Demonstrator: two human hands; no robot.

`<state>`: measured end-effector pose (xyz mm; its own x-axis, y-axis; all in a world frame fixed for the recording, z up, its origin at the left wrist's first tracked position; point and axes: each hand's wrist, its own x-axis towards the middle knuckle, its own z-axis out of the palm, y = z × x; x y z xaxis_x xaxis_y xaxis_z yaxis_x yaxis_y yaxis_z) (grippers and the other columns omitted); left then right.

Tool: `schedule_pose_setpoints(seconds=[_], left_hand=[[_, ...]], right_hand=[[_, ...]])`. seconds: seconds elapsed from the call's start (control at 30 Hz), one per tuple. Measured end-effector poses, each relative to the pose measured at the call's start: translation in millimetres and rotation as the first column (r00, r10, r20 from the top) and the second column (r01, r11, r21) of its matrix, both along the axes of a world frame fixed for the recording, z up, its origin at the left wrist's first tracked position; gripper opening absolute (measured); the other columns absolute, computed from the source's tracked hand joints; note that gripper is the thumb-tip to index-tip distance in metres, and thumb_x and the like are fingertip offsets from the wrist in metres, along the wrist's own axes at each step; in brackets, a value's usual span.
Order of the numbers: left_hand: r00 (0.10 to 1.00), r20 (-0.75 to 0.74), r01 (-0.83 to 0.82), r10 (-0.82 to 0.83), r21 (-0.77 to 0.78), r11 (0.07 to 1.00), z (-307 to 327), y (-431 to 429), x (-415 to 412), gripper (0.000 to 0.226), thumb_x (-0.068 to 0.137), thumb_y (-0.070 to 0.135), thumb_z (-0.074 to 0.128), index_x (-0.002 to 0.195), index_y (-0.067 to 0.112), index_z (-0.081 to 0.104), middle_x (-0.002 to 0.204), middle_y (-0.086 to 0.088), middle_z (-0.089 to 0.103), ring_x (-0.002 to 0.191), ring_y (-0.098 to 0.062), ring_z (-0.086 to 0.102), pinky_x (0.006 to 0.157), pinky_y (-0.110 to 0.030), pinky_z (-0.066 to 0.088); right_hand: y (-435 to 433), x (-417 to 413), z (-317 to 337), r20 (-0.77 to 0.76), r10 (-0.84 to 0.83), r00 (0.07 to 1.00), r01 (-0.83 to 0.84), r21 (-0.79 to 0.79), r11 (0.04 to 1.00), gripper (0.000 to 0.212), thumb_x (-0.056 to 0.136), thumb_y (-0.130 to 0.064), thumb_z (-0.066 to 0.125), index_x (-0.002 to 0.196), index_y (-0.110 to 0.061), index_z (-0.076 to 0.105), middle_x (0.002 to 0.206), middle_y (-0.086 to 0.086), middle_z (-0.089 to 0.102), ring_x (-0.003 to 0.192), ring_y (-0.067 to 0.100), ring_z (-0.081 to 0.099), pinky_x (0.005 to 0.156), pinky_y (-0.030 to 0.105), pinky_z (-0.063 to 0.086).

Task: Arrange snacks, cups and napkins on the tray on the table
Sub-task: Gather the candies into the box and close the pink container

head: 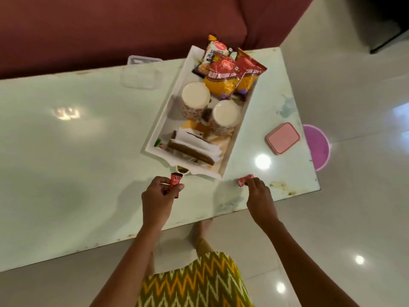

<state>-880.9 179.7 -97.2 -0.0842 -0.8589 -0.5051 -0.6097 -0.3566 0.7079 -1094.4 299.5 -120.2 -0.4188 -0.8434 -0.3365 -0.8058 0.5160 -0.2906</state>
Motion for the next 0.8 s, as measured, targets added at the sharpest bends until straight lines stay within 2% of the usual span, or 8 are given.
schedule_pose_setpoints(seconds=[0.1,0.2,0.33,0.4,0.47,0.57,0.67,0.8], left_hand=[[0.999,0.029,0.041,-0.041,-0.003,0.999,0,-1,-11,0.021,0.074,0.026,0.073,0.084,0.015,0.058,0.061,0.009,0.063,0.065,-0.011,0.065,0.066,-0.025,0.046],[0.997,0.051,0.053,-0.053,0.01,0.999,-2,-1,-16,0.021,0.074,0.026,0.073,0.084,0.015,0.058,0.063,0.006,0.064,0.065,-0.013,0.066,0.067,-0.026,0.046],[0.997,0.063,0.047,-0.049,0.033,0.998,-3,0,-14,0.022,0.074,0.027,0.073,0.085,0.015,0.058,0.067,0.002,0.066,0.064,-0.009,0.066,0.062,-0.018,0.043],[0.997,0.064,0.036,-0.039,0.047,0.998,-3,2,-13,0.022,0.074,0.026,0.073,0.085,0.015,0.057,0.068,0.001,0.067,0.065,-0.009,0.066,0.062,-0.017,0.042],[0.997,0.068,0.03,-0.034,0.059,0.998,-3,4,-12,0.022,0.074,0.026,0.073,0.085,0.014,0.057,0.069,-0.001,0.068,0.066,-0.01,0.067,0.063,-0.018,0.044],[0.998,0.063,0.022,-0.027,0.069,0.997,-1,6,-13,0.022,0.075,0.025,0.073,0.086,0.013,0.058,0.071,-0.003,0.068,0.067,-0.014,0.067,0.065,-0.019,0.045],[0.998,0.059,-0.006,0.002,0.069,0.998,3,2,-13,0.023,0.075,0.026,0.072,0.087,0.011,0.059,0.072,-0.002,0.068,0.069,-0.017,0.067,0.068,-0.023,0.046],[0.998,0.018,-0.06,0.06,0.051,0.997,9,-9,-9,0.021,0.074,0.026,0.073,0.083,0.011,0.064,0.07,0.002,0.068,0.066,-0.009,0.066,0.066,-0.019,0.047]], right_hand=[[1,-19,-18,-0.08,0.083,0.993,-0.079,0.053,0.995,0.044,0.059,0.027,0.057,0.098,0.005,0.059,0.091,0.022,0.062,0.074,0.036,0.061,0.061,0.041,0.049],[-3,-28,-33,-0.101,0.181,0.978,-0.17,0.105,0.98,0.032,0.072,0.008,0.069,0.101,0.002,0.058,0.092,0.02,0.06,0.075,0.033,0.06,0.064,0.041,0.049],[-9,-30,-44,-0.111,0.304,0.946,-0.285,0.164,0.945,0.047,0.061,0.009,0.076,0.103,0.002,0.057,0.094,0.02,0.059,0.077,0.034,0.058,0.067,0.042,0.049],[-11,-31,-47,-0.126,0.312,0.942,-0.291,0.164,0.943,0.046,0.058,0.012,0.075,0.099,0.003,0.058,0.09,0.021,0.06,0.075,0.035,0.058,0.065,0.043,0.049],[-11,-31,-48,-0.125,0.301,0.945,-0.282,0.151,0.947,0.034,0.067,0.008,0.071,0.098,0.003,0.058,0.091,0.02,0.061,0.078,0.035,0.057,0.068,0.043,0.047],[-9,-30,-45,-0.123,0.143,0.982,-0.135,0.072,0.988,0.02,0.076,-0.009,0.07,0.09,0.0,0.06,0.084,0.013,0.064,0.079,0.031,0.057,0.068,0.039,0.045],[-9,-18,-34,0.148,-0.125,0.981,0.127,-0.007,0.992,0.025,0.076,-0.016,0.071,0.092,-0.004,0.055,0.086,0.009,0.061,0.079,0.027,0.054,0.066,0.032,0.04],[-24,19,-8,0.518,-0.387,0.763,0.431,0.038,0.902,0.025,0.078,-0.016,0.071,0.086,-0.013,0.048,0.082,0.006,0.059,0.069,0.024,0.057,0.055,0.03,0.051]])
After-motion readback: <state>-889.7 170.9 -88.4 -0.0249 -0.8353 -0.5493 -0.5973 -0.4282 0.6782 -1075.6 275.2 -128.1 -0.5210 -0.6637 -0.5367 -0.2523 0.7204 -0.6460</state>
